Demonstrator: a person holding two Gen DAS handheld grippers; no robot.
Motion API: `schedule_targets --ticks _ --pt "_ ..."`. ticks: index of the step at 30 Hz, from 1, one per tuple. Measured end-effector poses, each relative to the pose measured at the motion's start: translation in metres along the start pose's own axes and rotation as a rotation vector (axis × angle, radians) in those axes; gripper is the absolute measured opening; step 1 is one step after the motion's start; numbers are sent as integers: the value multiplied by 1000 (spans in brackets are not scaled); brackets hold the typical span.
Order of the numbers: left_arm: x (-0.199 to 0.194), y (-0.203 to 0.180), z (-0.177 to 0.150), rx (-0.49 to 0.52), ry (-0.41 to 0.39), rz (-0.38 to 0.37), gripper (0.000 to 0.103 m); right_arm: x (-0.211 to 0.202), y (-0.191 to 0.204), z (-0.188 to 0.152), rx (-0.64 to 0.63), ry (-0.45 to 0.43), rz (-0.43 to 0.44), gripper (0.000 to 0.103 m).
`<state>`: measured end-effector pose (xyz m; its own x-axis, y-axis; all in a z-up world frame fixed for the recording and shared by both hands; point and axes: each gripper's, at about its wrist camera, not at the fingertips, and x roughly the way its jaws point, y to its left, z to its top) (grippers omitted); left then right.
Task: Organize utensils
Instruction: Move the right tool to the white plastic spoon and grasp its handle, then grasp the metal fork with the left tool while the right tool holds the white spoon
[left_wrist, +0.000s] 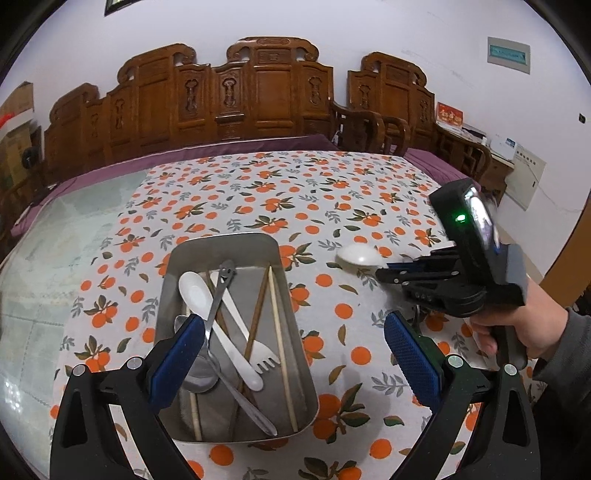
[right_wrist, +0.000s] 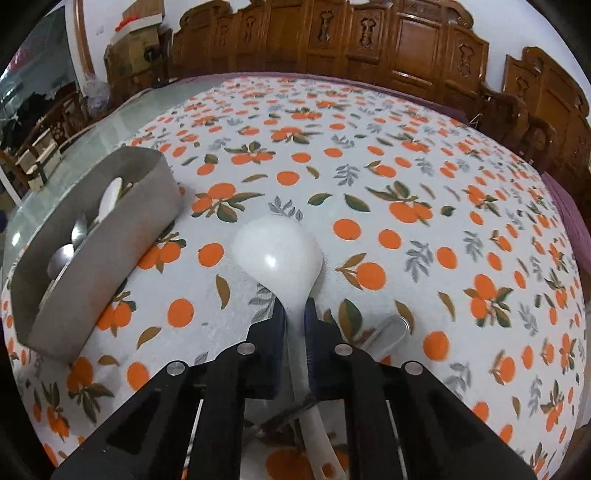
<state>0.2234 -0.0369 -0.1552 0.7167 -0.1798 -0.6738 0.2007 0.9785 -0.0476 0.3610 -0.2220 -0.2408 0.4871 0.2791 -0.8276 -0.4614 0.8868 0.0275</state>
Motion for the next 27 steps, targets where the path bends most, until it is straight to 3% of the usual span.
schedule_targets --ticks 11,22,27 --pt "-2 -17 -5 31 0 -15 94 -74 -17 -27 117 -135 -1 11" --pt "-3 -37 -13 81 -1 -19 94 -112 -29 -1 114 -248 13 11" --pt "-4 -51 -11 97 12 -40 94 -123 -48 -15 142 -205 -59 11"
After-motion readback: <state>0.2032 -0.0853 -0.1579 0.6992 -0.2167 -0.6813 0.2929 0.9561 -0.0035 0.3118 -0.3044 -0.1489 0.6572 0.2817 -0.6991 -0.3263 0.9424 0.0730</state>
